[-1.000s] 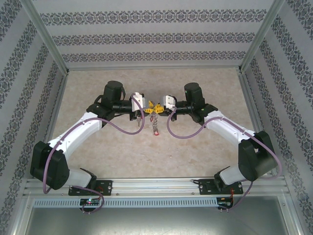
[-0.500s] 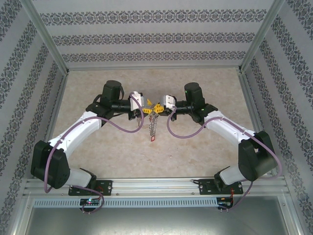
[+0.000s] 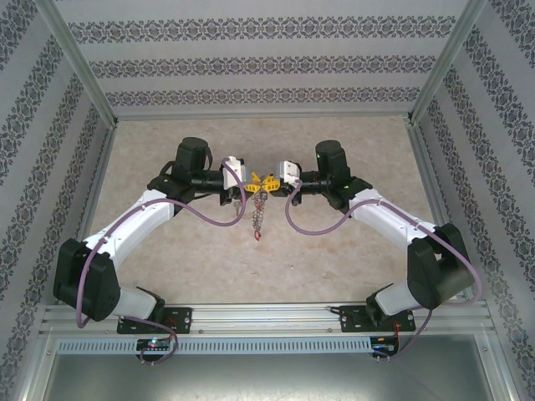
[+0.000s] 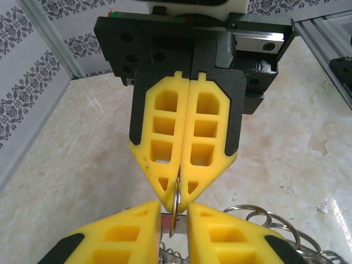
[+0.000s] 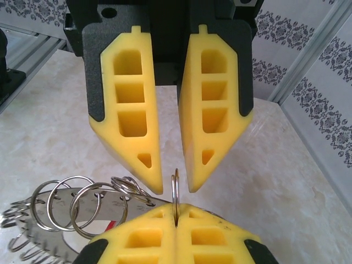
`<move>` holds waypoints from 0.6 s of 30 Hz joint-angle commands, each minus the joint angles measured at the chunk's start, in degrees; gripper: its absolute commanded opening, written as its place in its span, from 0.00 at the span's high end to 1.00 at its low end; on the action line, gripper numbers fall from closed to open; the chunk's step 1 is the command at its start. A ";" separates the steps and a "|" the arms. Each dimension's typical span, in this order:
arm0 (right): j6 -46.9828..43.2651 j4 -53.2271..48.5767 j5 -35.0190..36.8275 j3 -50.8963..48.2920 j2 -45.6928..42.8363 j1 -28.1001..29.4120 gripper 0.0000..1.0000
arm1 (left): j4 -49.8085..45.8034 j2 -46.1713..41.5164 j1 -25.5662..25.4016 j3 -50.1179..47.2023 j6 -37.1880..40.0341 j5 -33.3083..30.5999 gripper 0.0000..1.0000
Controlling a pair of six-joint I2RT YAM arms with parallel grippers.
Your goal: Put the keys on the keyring
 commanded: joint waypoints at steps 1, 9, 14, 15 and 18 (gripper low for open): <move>1.35 3.58 -3.03 0.76 -1.24 0.15 1.00 | -0.97 0.81 0.57 0.35 0.39 1.69 0.77; 1.48 3.44 -3.22 0.68 -1.16 0.41 1.00 | -0.93 1.11 0.51 0.50 0.39 1.59 0.85; 0.92 3.08 -3.28 0.90 -0.82 0.83 1.00 | -1.10 1.29 0.50 0.79 0.04 1.06 1.00; 0.91 3.11 -3.28 0.86 -0.80 0.90 1.00 | -1.30 1.33 0.58 0.88 0.03 1.04 1.00; 0.97 3.46 -3.03 0.77 -0.80 0.94 1.00 | -0.56 1.03 0.51 0.37 0.11 1.17 1.00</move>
